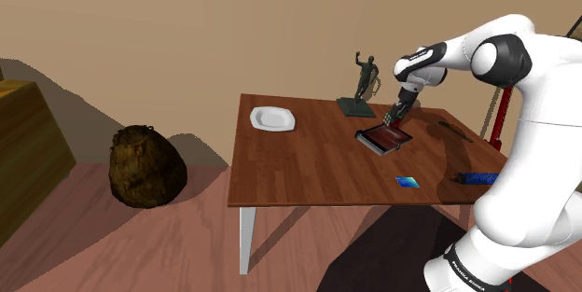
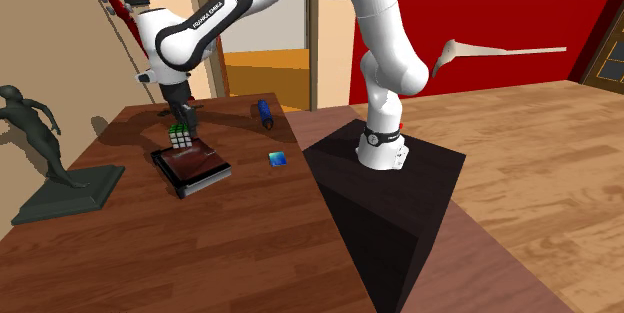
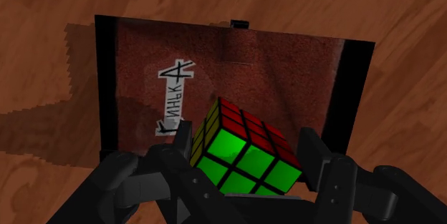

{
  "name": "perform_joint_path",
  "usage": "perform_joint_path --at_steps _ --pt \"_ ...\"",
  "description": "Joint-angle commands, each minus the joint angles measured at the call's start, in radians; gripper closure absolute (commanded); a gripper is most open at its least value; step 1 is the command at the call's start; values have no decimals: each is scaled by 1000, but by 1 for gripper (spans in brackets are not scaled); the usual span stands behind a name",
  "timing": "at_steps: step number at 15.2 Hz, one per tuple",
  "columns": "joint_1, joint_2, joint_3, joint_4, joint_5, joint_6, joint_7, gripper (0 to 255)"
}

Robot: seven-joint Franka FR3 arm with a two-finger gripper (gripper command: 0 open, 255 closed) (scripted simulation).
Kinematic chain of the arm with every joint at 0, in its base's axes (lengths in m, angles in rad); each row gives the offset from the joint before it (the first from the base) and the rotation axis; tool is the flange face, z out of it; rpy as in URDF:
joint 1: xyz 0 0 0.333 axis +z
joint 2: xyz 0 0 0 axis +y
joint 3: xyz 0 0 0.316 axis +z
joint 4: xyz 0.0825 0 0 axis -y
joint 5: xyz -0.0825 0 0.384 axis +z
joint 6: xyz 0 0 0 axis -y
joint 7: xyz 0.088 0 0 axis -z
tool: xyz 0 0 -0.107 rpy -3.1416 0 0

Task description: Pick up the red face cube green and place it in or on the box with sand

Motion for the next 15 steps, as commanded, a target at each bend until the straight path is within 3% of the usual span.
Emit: perform_joint_path --at_steps 1,7,14,15 --pt "-2 12 2 -10 5 23 -4 255" --pt "-9 60 12 -28 22 87 -15 255" --pt "-9 60 12 -28 22 87 -15 255" --pt "-9 60 12 -28 22 87 -15 0"
